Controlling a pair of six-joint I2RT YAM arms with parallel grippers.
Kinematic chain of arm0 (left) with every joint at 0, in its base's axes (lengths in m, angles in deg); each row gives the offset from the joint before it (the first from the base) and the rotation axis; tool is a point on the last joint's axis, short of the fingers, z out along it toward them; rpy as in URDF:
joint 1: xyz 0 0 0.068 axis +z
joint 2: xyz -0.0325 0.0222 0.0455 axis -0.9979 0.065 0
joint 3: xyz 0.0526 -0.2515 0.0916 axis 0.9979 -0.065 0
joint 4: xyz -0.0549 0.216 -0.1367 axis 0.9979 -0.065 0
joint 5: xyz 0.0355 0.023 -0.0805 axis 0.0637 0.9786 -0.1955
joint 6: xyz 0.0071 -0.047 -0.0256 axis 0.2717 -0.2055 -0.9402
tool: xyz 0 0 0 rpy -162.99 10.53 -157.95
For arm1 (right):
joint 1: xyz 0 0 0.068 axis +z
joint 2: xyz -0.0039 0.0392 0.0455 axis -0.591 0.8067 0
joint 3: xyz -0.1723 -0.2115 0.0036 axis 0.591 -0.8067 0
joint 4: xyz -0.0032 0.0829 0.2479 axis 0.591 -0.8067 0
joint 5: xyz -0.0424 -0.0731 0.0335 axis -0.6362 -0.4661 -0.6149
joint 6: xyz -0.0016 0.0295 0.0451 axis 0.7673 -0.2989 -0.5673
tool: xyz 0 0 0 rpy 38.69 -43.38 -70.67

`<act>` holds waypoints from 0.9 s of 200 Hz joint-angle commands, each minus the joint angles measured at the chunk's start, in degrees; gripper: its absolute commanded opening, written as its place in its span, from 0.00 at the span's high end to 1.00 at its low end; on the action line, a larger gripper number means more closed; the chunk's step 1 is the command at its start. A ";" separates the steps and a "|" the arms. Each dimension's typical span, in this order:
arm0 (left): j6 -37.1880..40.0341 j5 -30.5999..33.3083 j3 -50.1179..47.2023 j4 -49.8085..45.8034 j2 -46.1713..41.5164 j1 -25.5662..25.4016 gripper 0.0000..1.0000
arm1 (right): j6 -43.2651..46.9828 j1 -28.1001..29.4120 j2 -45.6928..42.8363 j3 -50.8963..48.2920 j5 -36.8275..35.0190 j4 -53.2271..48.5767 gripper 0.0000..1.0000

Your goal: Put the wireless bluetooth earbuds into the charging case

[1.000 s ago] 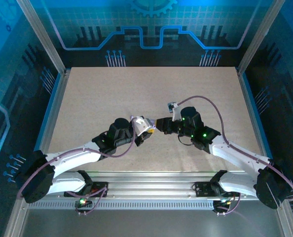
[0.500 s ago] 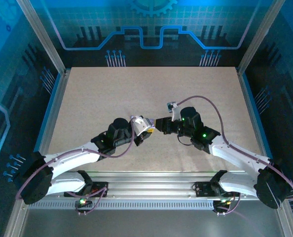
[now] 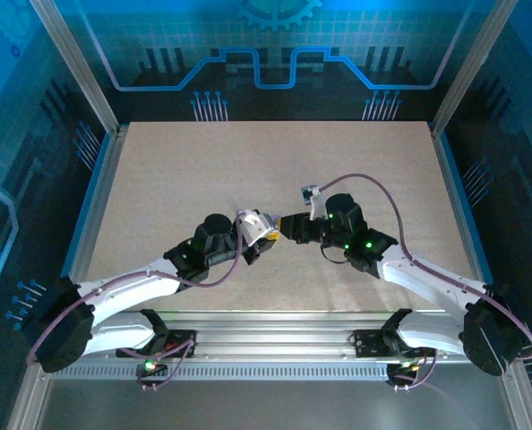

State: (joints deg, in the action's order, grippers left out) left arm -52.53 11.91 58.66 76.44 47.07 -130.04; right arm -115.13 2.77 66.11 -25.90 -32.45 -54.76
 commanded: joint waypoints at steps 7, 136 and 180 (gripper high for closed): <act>-0.48 -3.59 -0.21 5.16 -2.07 -0.53 0.84 | 1.01 0.98 0.35 0.55 0.93 0.35 0.71; 2.92 -1.90 -1.00 4.23 -1.42 -0.53 0.84 | -0.73 0.20 -0.67 0.13 -0.31 -1.93 0.68; 3.54 -1.88 -0.42 6.72 2.98 -0.56 0.84 | -2.98 -1.10 1.17 -1.74 0.78 0.26 0.68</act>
State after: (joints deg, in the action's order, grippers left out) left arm -50.56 11.95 58.24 78.23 47.86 -130.04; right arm -116.59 2.45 65.92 -26.25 -32.01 -54.67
